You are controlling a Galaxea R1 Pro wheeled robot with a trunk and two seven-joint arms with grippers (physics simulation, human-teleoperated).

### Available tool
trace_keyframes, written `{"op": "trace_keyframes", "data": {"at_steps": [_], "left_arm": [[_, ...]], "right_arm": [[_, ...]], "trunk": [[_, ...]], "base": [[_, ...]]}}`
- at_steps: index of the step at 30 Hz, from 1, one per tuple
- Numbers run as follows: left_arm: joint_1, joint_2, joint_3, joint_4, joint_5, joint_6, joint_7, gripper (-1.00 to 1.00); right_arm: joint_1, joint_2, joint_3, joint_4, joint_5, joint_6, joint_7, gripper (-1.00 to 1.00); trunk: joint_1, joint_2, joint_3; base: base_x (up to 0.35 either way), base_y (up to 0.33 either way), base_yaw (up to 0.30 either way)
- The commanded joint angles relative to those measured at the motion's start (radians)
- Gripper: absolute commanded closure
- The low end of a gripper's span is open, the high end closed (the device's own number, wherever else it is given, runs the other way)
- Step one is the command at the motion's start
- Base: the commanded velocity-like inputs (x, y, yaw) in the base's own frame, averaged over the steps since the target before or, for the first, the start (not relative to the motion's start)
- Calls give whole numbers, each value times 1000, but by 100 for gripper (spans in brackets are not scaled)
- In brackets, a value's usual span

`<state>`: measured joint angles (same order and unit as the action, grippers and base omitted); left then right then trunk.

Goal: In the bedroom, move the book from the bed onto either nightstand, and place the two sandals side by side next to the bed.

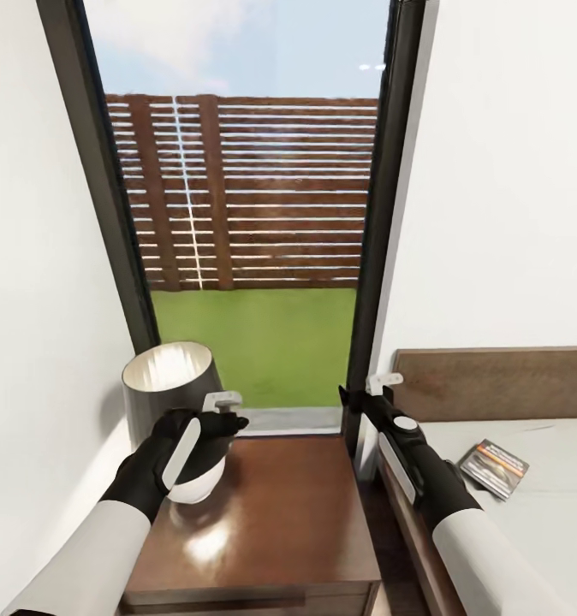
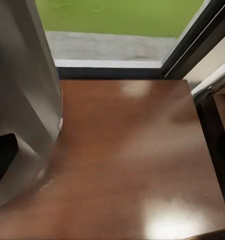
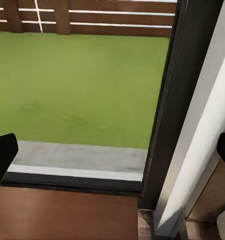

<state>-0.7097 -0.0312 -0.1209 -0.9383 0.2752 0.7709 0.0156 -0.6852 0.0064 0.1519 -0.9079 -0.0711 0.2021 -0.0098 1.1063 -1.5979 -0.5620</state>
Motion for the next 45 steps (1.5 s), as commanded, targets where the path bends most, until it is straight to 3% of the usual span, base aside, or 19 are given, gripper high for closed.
{"op": "trace_keyframes", "data": {"at_steps": [1, 19, 34, 42, 45], "left_arm": [[-1, 0, 0, -1, 3, 4, 2, -100], [-1, 0, 0, -2, 4, 4, 0, -100], [-1, 0, 1, -2, 4, 5, -1, -100], [0, 0, 0, -3, 4, 5, -1, -100], [0, 0, 0, -4, 3, 4, -1, -100]], "right_arm": [[0, 0, 1, -1, -8, 4, -1, -100], [0, -2, 1, 0, -10, 3, -1, -100], [0, -2, 2, 3, -8, 2, -3, -100], [0, -2, 1, 1, -8, 1, -3, -100], [0, -2, 1, 2, -8, 0, -3, -100]], "trunk": [[-4, 7, 2], [-73, 133, 59], [-130, 238, 106], [-161, 294, 131], [-161, 294, 131]], "base": [[9, 0, -6], [1, 0, -234], [0, 0, -31], [0, 0, -221], [0, 0, -202]]}}
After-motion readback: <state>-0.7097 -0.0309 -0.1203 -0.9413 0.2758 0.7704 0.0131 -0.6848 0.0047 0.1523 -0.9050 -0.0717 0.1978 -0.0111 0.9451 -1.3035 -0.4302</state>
